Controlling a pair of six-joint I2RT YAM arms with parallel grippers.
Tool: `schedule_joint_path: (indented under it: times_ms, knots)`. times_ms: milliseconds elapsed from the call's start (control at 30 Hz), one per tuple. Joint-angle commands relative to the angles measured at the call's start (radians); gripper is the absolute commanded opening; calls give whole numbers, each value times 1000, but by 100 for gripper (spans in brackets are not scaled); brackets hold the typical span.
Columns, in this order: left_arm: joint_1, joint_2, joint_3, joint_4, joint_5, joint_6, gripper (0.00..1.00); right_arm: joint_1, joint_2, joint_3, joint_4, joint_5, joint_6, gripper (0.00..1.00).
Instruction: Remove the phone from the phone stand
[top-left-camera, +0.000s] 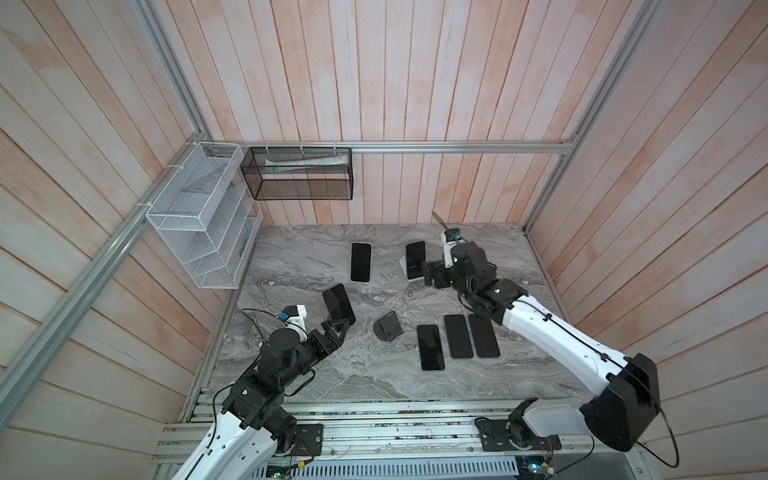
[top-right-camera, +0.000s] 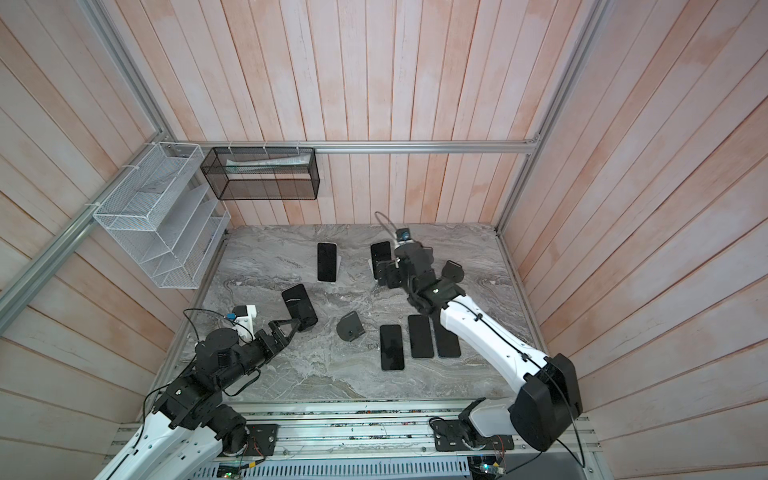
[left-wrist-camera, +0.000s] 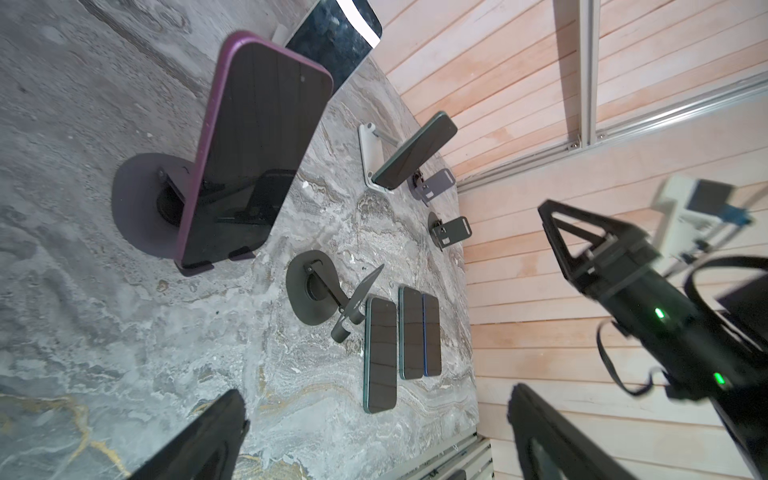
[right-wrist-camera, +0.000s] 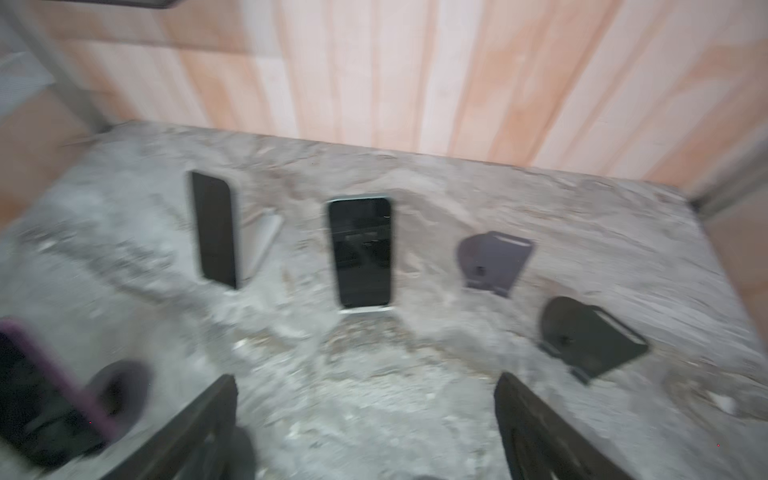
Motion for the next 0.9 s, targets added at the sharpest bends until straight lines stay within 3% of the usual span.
schedule_joint_path:
  times_ms: [0,67,167,367,633,867]
  knots:
    - [1,-19,37,-82,-102,-40,100,85,26,-81,13,-23,59,98]
    - [1,-19,48,-123,-135,-54,100,123,60,-118,43,-132,59,98]
    - [1,-23,48,-178,-175,-70,100,164,111,-162,83,-177,60,98]
    - [1,-50,-10,-134,-131,-91,100,197,220,-171,147,-290,27,98]
    - [1,-37,-17,-116,-112,-70,100,198,371,-122,171,-216,50,93]
    - [1,-21,-21,-101,-100,-63,100,197,447,-72,176,-174,36,70]
